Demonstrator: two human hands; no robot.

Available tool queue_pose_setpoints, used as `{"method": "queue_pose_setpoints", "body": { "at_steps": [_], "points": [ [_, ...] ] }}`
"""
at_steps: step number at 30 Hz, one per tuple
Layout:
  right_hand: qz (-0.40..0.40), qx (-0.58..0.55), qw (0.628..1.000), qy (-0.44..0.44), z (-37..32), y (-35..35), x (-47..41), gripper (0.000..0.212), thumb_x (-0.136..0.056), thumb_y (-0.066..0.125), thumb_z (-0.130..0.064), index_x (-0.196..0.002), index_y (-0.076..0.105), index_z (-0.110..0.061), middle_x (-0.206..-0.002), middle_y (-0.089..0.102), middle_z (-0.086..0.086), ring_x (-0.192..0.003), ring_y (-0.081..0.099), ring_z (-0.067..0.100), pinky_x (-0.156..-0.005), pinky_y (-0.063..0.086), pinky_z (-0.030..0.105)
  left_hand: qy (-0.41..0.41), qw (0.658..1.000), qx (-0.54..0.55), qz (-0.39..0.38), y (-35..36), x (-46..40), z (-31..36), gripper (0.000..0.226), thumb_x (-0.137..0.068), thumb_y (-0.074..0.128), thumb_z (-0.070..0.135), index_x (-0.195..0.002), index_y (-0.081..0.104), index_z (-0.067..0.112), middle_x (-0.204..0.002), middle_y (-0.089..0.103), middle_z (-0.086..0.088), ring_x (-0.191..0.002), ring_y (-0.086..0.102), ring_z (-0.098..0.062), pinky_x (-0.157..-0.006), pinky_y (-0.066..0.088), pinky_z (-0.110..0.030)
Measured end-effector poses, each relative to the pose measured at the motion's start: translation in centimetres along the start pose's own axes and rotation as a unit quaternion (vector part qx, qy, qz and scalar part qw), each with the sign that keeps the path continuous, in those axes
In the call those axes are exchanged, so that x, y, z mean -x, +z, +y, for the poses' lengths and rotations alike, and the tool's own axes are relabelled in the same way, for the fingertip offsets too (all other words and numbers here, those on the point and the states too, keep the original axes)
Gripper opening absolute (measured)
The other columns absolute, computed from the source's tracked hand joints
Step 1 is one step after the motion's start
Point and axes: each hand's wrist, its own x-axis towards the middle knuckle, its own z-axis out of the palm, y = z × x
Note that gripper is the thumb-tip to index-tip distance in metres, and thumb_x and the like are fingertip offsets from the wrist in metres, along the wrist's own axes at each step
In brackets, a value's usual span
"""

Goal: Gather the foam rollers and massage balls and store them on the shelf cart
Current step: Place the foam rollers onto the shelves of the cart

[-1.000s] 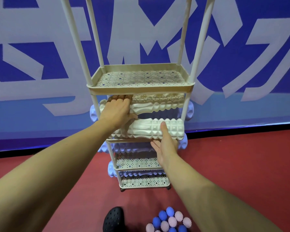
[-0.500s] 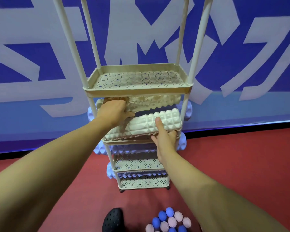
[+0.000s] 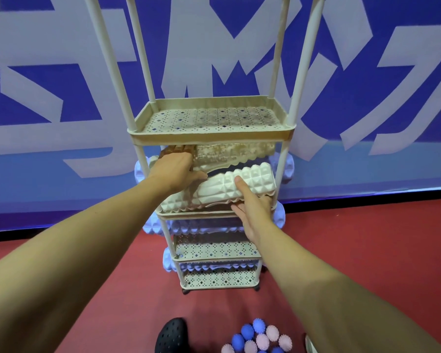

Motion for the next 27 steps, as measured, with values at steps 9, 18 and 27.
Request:
{"method": "queue_pose_setpoints", "body": {
  "at_steps": [9, 18, 27],
  "points": [
    [-0.034, -0.049, 0.998, 0.028, 0.2, 0.2, -1.1, 0.091, -0.080, 0.075, -0.064, -0.153, 0.036, -0.025, -0.155, 0.041, 0.002, -0.131, 0.053, 0.034, -0.100, 0.055, 0.044, -0.017, 0.997, 0.079, 0.000, 1.5, -1.0, -1.0, 0.101, -0.079, 0.074, 0.065, -0.158, 0.022, 0.030, -0.158, 0.039, -0.004, -0.141, 0.039, -0.035, -0.117, 0.025, -0.058],
    [0.171, 0.180, 0.968, -0.017, 0.8, 0.1, -1.4, 0.123, -0.064, 0.077, -0.078, -0.152, 0.015, -0.017, -0.153, 0.037, 0.011, -0.127, 0.050, 0.034, -0.107, 0.040, 0.046, -0.090, 0.947, 0.274, -0.141, 0.2, -1.7, -1.9, 0.084, -0.072, 0.088, 0.051, -0.139, 0.038, 0.046, -0.061, 0.067, -0.003, -0.052, 0.059, -0.023, -0.057, 0.060, -0.049],
    [0.117, 0.407, 0.870, -0.252, -2.2, -3.8, -2.5, 0.105, -0.067, 0.077, -0.074, -0.145, 0.032, -0.020, -0.148, 0.041, 0.005, -0.142, 0.031, 0.032, -0.117, 0.026, 0.051, -0.085, 0.965, 0.218, -0.121, 0.8, -1.5, -2.2, 0.090, -0.065, 0.081, 0.071, -0.139, 0.031, 0.057, -0.072, 0.076, -0.005, -0.060, 0.072, -0.025, -0.071, 0.063, -0.047]
  ]
}}
